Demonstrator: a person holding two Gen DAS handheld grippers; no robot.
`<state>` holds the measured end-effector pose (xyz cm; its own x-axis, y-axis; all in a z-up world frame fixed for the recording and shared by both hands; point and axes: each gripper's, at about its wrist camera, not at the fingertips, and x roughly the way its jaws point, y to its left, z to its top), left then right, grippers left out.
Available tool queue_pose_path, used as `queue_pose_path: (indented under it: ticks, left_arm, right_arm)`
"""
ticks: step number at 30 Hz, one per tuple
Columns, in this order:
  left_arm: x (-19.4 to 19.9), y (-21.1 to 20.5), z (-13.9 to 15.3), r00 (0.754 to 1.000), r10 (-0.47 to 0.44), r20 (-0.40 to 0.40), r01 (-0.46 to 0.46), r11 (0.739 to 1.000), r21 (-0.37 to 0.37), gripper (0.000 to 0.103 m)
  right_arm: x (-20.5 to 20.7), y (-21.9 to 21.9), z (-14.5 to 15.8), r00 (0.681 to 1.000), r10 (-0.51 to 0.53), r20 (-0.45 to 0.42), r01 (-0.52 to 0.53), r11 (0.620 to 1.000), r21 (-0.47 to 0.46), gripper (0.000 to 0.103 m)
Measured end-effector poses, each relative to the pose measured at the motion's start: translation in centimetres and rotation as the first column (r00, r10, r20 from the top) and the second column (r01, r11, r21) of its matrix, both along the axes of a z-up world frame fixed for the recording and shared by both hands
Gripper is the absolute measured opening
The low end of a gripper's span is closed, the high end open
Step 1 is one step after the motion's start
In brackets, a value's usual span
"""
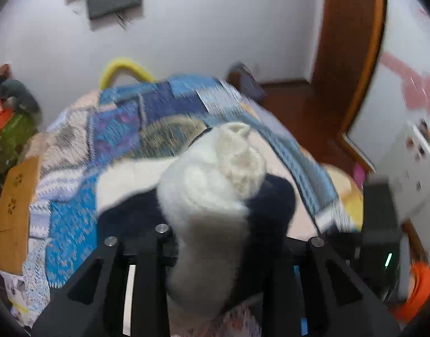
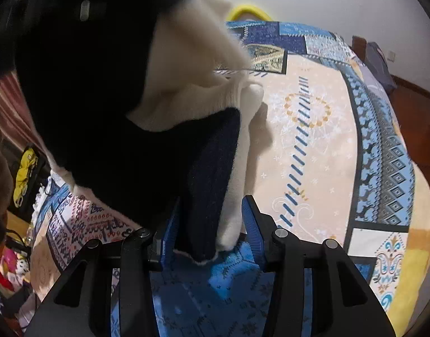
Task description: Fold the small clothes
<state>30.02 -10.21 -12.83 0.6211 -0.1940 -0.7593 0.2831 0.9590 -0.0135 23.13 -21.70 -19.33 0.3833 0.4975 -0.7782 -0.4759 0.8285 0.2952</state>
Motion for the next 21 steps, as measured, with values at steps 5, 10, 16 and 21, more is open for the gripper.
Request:
queue_pose_path:
  ticks: [5,10,16,21]
  left_arm:
    - [-1.8,1.3,-0.5,0.994,-0.051,-0.094,0.050,0.999,-0.020,0.053]
    - [-4.8,3.2,2.0,0.995,-0.088,-0.050,0.085,0.994,-0.066,0.067]
    - [-5.5,7.2,3.8,1.000,0.018,0.014,-0.017,0.997,-0.069,0.071]
    - [-2.2,10.4,0.0,0.989,0.126,-0.084,-0.130,0.990,-0.052,0.072]
  right_arm:
    - [0.1,0.0,0.5,1.000,0.006,0.022,-0.005,1.000,-0.013,0.041]
    - [0.4,0.1,0.8,0.999,0.015,0.039,-0.014,0.999,-0.034,0.046]
    - [0.9,-0.3,1.0,0.999,0.005,0.048,-0.003,0.999,-0.037,0.047]
    - [1.7,-0.1,0.8,0.999,0.012,0.044,-0.010,0.999,-0.035,0.047]
